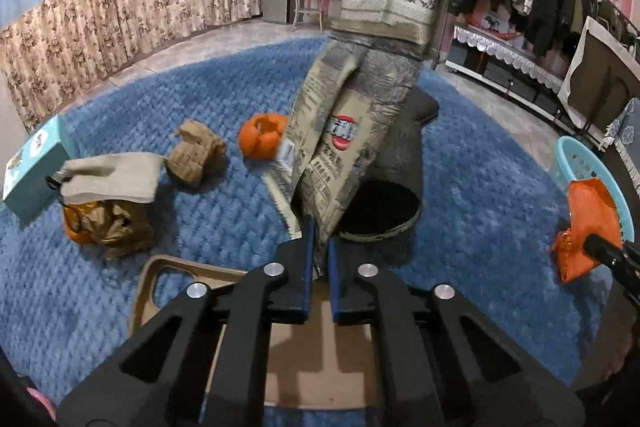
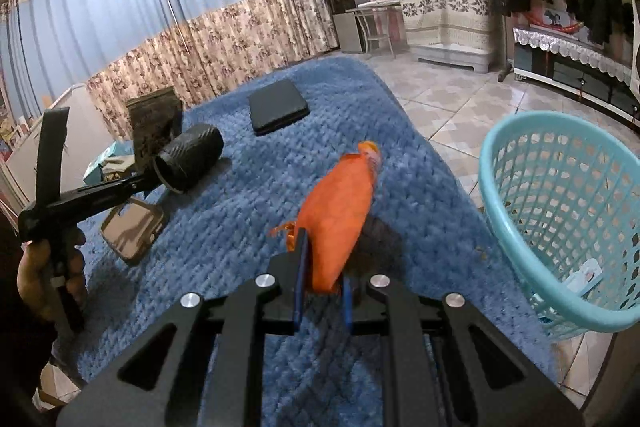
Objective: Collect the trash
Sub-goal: 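Carry the orange pouch and camouflage packet with both tools over the blue basket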
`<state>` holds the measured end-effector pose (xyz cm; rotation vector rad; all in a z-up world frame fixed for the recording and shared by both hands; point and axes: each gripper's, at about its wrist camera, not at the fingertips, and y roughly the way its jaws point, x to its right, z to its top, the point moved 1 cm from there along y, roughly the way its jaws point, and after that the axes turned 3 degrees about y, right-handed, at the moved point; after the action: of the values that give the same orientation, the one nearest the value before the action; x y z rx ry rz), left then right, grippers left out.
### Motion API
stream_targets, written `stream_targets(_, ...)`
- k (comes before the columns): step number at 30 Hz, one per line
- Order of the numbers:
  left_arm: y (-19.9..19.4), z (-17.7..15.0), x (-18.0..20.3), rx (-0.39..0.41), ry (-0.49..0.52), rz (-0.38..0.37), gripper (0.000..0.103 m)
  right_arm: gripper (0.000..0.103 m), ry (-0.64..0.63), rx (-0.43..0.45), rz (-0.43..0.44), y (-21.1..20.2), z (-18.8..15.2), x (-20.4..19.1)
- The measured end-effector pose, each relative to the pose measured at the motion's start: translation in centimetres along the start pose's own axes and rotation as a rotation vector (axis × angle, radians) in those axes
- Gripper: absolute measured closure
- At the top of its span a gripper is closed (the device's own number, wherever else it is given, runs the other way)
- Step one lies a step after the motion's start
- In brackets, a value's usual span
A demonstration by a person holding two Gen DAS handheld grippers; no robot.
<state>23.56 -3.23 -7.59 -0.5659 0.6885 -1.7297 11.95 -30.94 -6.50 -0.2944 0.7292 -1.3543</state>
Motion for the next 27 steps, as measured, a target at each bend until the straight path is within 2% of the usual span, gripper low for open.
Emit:
stream_targets(6, -2.8, 1.1, 0.8, 0.051, 0.021, -0.004, 0.103, 0.088, 0.000, 0.037, -0.002, -1.5, 0.9, 0.8)
stream_targets(10, -4.6, 2.3, 3.2, 0.088, 0.046, -0.045, 0.103, 0.088, 0.016, 0.073, -0.026, -3.2, 1.7, 2.2)
stream_targets(17, -5.7, 4.0, 11.1, 0.134, 0.147, -0.172, 0.103, 0.088, 0.051, 0.135, -0.126, -6.7, 3.2, 6.4)
stream_targets(27, -2.7, 4.6, 23.8, 0.108, 0.257, -0.395, 0.103, 0.088, 0.107, 0.179, -0.328, -11.0, 4.6, 13.7)
